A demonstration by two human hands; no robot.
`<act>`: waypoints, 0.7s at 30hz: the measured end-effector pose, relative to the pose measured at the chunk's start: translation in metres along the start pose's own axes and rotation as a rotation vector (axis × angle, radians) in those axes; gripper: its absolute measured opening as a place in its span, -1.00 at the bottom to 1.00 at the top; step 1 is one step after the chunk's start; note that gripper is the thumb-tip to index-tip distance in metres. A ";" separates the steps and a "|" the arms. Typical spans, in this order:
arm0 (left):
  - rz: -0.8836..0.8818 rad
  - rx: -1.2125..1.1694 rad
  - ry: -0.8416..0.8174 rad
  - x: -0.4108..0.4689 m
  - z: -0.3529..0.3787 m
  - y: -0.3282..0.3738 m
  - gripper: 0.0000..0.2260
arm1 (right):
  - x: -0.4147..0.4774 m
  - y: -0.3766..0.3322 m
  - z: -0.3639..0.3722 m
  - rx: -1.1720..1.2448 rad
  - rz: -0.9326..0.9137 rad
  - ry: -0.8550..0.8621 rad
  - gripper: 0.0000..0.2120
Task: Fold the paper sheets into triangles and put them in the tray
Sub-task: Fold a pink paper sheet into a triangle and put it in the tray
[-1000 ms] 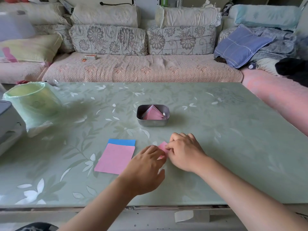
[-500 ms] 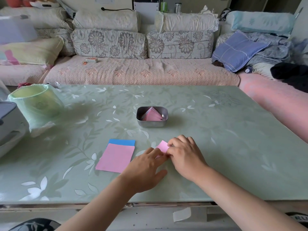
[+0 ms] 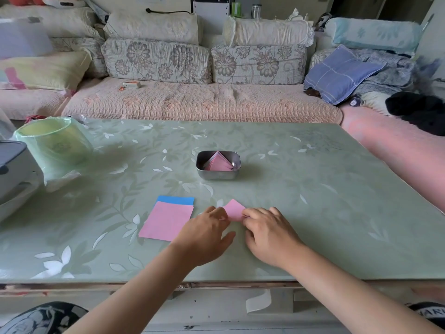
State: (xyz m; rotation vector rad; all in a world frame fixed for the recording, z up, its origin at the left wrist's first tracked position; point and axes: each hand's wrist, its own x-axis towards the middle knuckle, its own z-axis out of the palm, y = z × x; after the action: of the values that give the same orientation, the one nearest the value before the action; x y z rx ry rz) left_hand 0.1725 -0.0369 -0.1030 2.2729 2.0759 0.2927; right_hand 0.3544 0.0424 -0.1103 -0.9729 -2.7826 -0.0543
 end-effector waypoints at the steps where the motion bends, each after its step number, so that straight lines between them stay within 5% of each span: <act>1: -0.017 0.007 -0.002 -0.001 0.000 -0.001 -0.64 | 0.000 0.000 0.000 0.000 0.002 -0.002 -0.70; 21: -0.196 -0.015 0.037 -0.020 -0.001 -0.012 -0.81 | 0.000 -0.002 -0.002 0.021 0.049 -0.031 -0.71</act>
State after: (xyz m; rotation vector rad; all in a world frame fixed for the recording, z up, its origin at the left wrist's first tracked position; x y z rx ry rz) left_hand 0.1591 -0.0562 -0.1058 2.0494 2.2840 0.3405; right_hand 0.3534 0.0401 -0.1087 -1.0448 -2.7804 -0.0032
